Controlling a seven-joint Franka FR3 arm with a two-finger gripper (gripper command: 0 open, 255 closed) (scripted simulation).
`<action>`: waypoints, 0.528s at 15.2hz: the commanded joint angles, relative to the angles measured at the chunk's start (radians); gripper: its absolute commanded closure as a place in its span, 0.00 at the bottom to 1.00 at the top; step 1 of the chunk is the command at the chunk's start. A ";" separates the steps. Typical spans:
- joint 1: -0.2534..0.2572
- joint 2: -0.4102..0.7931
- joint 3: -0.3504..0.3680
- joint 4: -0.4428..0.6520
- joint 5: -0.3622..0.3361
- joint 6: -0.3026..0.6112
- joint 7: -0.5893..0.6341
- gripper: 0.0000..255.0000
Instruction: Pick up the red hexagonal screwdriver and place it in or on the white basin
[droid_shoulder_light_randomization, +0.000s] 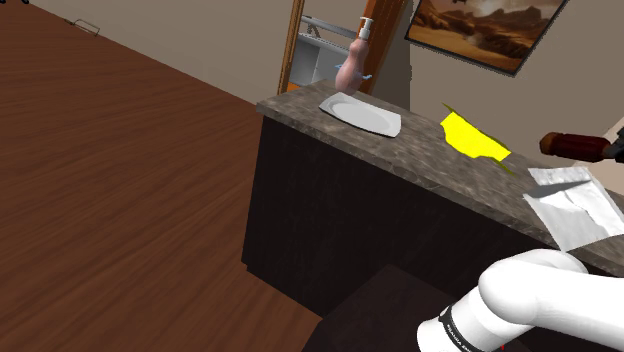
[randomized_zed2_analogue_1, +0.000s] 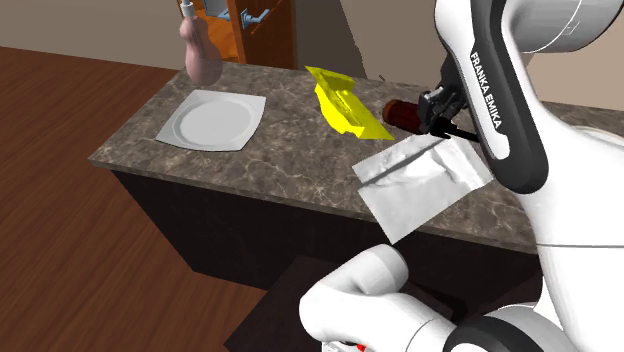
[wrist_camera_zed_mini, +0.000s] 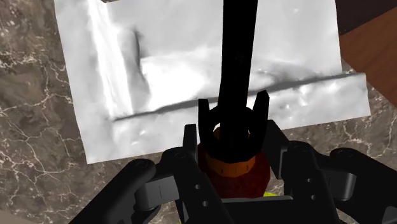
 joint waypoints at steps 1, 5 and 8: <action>-0.006 -0.022 -0.007 -0.036 -0.010 0.016 -0.002 1.00; -0.018 -0.061 -0.015 -0.113 -0.023 0.054 0.007 1.00; -0.027 -0.089 -0.023 -0.168 -0.034 0.082 0.012 1.00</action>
